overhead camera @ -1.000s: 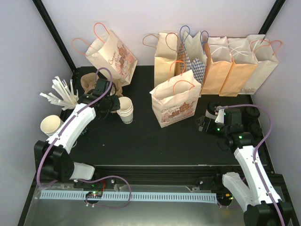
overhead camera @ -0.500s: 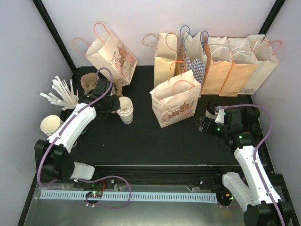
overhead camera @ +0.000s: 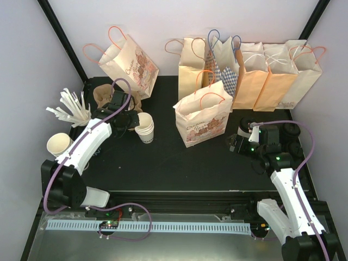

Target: Pack the takeout coffee

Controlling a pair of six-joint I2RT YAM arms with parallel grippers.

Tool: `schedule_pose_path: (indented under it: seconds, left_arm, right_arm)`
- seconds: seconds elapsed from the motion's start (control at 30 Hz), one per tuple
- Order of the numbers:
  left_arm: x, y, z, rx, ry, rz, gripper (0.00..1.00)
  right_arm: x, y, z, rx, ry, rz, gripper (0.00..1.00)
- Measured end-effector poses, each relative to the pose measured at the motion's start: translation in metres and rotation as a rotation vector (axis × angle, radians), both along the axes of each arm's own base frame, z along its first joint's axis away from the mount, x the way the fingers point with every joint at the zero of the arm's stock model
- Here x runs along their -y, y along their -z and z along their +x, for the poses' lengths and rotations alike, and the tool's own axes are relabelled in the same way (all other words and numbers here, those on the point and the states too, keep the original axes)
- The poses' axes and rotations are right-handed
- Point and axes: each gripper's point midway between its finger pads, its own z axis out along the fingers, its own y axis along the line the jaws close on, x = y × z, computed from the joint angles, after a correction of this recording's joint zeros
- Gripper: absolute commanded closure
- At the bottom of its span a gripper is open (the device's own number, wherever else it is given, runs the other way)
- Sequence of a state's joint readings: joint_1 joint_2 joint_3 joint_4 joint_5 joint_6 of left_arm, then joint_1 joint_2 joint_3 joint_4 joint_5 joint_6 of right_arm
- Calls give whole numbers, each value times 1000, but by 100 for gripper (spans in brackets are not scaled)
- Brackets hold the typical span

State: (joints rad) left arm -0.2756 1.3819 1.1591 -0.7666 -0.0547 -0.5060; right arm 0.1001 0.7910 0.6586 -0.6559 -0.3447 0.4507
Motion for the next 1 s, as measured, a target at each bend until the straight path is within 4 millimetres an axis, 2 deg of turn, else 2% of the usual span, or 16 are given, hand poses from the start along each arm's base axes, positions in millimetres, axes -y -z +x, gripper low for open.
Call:
schedule_pose_path:
  seconds: [0.17, 0.43, 0.6, 0.87, 1.0]
  left_arm:
    - [-1, -7, -2, 18, 0, -3, 99]
    - [0, -37, -1, 95, 9, -24, 99]
    - [3, -39, -2, 97, 19, -39, 98]
    - [9, -37, -5, 85, 40, -66, 98]
    - [8, -30, -9, 68, 42, -66, 98]
  right_arm:
    - [0, 0, 0, 0, 0, 0, 0]
    - [0, 0, 0, 0, 0, 0, 1]
    - [-6, -2, -2, 1, -32, 22, 6]
    - [-44, -20, -12, 57, -217, 159, 10]
    - [-79, -27, -19, 75, -330, 225, 11]
